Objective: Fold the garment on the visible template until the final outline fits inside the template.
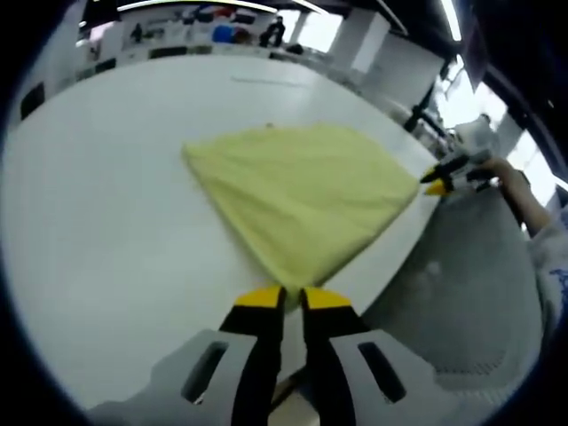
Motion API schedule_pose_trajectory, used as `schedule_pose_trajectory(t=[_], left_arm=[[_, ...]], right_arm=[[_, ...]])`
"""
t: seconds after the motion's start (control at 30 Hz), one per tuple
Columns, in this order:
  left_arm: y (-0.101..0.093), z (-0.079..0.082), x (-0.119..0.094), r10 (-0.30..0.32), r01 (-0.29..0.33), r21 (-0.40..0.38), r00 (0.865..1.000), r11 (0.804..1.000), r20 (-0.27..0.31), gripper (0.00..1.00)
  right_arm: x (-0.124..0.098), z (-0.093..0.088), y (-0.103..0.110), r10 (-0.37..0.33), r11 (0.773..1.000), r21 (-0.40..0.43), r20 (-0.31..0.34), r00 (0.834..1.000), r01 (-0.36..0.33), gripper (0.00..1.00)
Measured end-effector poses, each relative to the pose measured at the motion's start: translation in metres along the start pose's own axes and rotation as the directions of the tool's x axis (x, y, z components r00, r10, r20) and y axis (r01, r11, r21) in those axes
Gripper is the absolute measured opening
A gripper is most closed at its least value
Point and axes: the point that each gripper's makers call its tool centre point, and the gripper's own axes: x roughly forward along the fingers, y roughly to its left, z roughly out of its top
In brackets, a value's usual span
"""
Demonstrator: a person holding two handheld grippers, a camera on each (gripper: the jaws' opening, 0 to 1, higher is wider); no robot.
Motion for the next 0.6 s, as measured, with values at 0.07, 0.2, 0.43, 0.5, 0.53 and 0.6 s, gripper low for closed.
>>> schedule_pose_trajectory(t=[0.07, 0.2, 0.43, 0.5, 0.53, 0.6], left_arm=[[0.0001, 0.0006, 0.0, 0.001, -0.001, 0.0, 1.0, 1.0, -0.001, 0.03], [-0.0005, 0.0021, 0.0002, -0.001, 0.001, 0.005, 1.0, 1.0, -0.002, 0.02], [0.0004, 0.0017, 0.0, 0.0, 0.0, 0.015, 1.0, 1.0, -0.011, 0.0], [0.0003, 0.0017, 0.0, -0.001, 0.002, 0.015, 1.0, 1.0, -0.012, 0.0], [0.0006, 0.0016, -0.0001, -0.001, 0.001, 0.016, 1.0, 1.0, -0.013, 0.0], [0.0011, 0.0018, -0.001, 0.001, -0.001, 0.015, 1.0, 1.0, -0.014, 0.0]], right_arm=[[0.0, 0.0001, -0.0027, -0.005, 1.0, 0.013, 0.008, 1.0, 0.005, 0.16], [0.001, 0.0035, -0.0029, -0.001, 0.999, 0.037, 0.029, 1.0, 0.0, 0.13], [0.0044, 0.0013, -0.0042, -0.007, 1.0, 0.028, 0.006, 1.0, 0.007, 0.06], [0.005, 0.0022, -0.0044, -0.008, 1.0, 0.016, 0.007, 1.0, 0.008, 0.06], [0.0052, 0.0021, -0.0043, -0.007, 1.0, 0.013, 0.005, 1.0, 0.007, 0.06], [0.0058, 0.002, -0.0051, -0.008, 1.0, 0.013, 0.001, 1.0, 0.008, 0.05]])
